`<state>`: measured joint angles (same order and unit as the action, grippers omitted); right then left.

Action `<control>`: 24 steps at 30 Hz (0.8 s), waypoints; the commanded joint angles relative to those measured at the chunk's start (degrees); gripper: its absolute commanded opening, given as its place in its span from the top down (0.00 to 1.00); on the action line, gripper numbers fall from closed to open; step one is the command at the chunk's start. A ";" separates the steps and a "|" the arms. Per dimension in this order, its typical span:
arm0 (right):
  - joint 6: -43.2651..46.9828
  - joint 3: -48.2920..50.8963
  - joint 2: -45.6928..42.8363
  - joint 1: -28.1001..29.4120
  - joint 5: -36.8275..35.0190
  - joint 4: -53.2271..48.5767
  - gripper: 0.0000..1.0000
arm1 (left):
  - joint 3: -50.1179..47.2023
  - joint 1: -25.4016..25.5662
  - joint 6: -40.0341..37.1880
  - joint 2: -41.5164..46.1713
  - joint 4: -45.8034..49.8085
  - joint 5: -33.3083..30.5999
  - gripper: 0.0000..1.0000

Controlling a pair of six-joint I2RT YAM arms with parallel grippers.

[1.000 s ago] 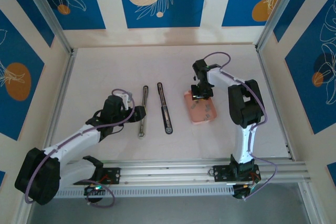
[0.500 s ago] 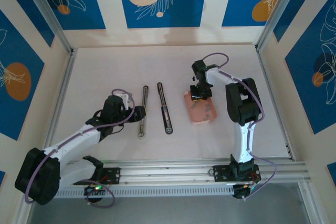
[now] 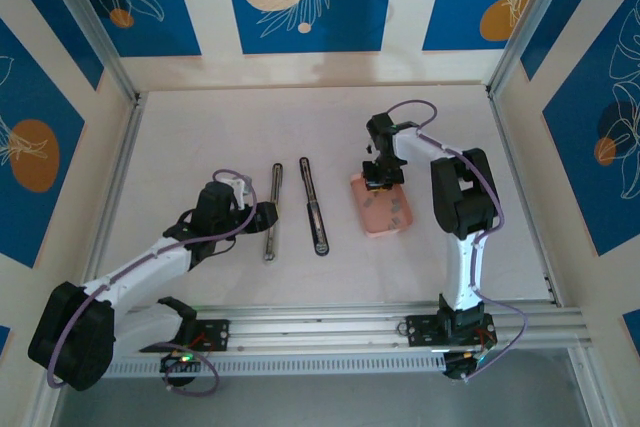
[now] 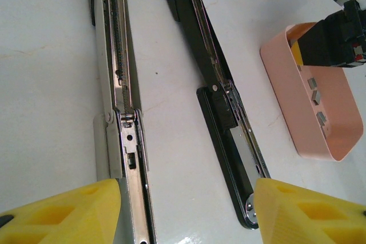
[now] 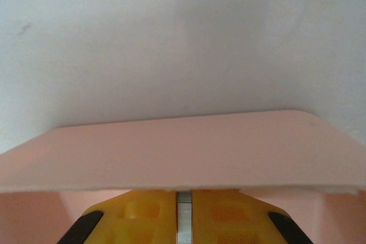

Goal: Load the staples into the stapler

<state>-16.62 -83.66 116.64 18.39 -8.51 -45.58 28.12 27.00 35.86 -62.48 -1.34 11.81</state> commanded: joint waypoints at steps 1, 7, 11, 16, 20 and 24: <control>-0.19 2.03 -5.25 -0.35 4.31 2.54 0.88 | 0.92 -0.65 0.01 -0.02 -1.81 0.49 0.38; -0.77 8.66 -14.83 -1.17 10.65 7.62 0.89 | 0.79 -0.66 -4.39 0.82 -5.51 3.38 0.37; -1.49 15.79 -23.57 -1.63 19.68 14.06 0.89 | 1.36 -0.71 -11.86 2.59 -11.17 7.54 0.38; -5.25 26.14 -34.56 -1.91 32.69 25.27 0.89 | 3.96 -0.46 -24.55 4.85 -13.86 14.99 0.39; -9.68 32.85 -40.99 -1.89 40.61 32.72 0.89 | 5.02 -0.31 -35.91 6.51 -14.08 22.48 0.39; -14.50 38.20 -45.26 -0.85 46.46 39.92 0.89 | 4.84 0.19 -46.97 7.63 -13.37 29.88 0.40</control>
<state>-26.26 -48.10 73.58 16.91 29.30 -13.26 31.73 27.03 0.99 -55.81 -14.11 33.28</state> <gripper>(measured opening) 0.112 0.603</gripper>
